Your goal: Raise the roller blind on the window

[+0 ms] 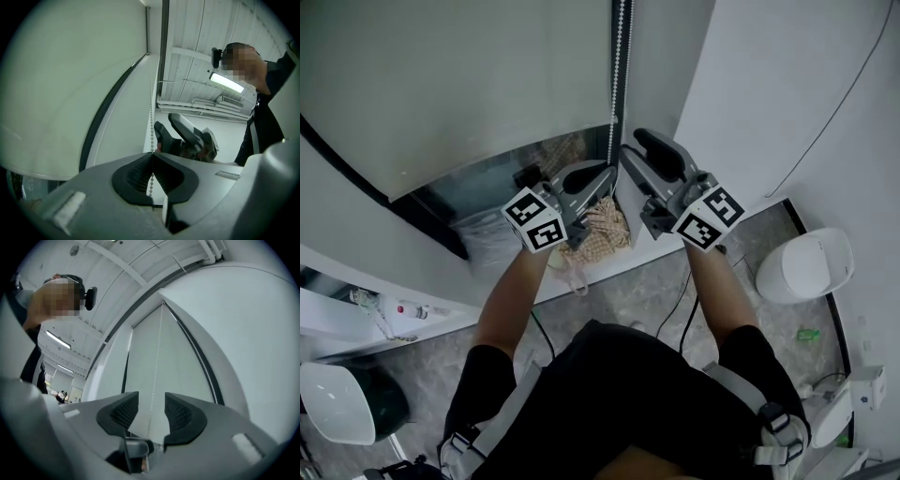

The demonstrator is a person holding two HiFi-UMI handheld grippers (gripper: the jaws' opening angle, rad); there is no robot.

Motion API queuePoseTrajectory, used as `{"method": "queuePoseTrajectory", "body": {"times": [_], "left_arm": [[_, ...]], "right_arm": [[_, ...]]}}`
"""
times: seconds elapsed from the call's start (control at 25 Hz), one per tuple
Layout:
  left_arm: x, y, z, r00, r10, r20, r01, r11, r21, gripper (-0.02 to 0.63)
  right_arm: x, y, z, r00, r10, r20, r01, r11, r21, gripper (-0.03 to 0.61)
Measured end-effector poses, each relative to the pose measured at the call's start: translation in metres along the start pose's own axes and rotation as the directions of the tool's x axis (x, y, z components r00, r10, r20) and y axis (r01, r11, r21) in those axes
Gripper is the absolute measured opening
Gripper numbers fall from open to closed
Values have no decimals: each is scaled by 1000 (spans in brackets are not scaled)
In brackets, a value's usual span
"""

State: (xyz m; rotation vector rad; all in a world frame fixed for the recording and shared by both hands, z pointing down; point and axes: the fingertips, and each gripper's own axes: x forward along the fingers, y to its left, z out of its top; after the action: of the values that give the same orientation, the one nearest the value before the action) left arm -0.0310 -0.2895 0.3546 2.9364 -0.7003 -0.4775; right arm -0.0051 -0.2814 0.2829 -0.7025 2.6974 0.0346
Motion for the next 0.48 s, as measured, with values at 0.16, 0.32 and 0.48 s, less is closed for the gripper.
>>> {"method": "queuePoseTrajectory", "body": {"times": [0.16,0.32,0.48], "left_arm": [[-3,-5,0,1000,-11,21,10,1000,17,6],[-8,-12,6,1000,-3,19,3,1000,21,6],[-15,-11,8,1000,-4,28,4,1000,8,6]], "right_arm": [[36,10,21,999,40,-15,-41,996,-75,169],[51,17,35,999,43,16,-42,996,-76,123],[63,22,43,998,52,38,-50,997,-52,87]]}}
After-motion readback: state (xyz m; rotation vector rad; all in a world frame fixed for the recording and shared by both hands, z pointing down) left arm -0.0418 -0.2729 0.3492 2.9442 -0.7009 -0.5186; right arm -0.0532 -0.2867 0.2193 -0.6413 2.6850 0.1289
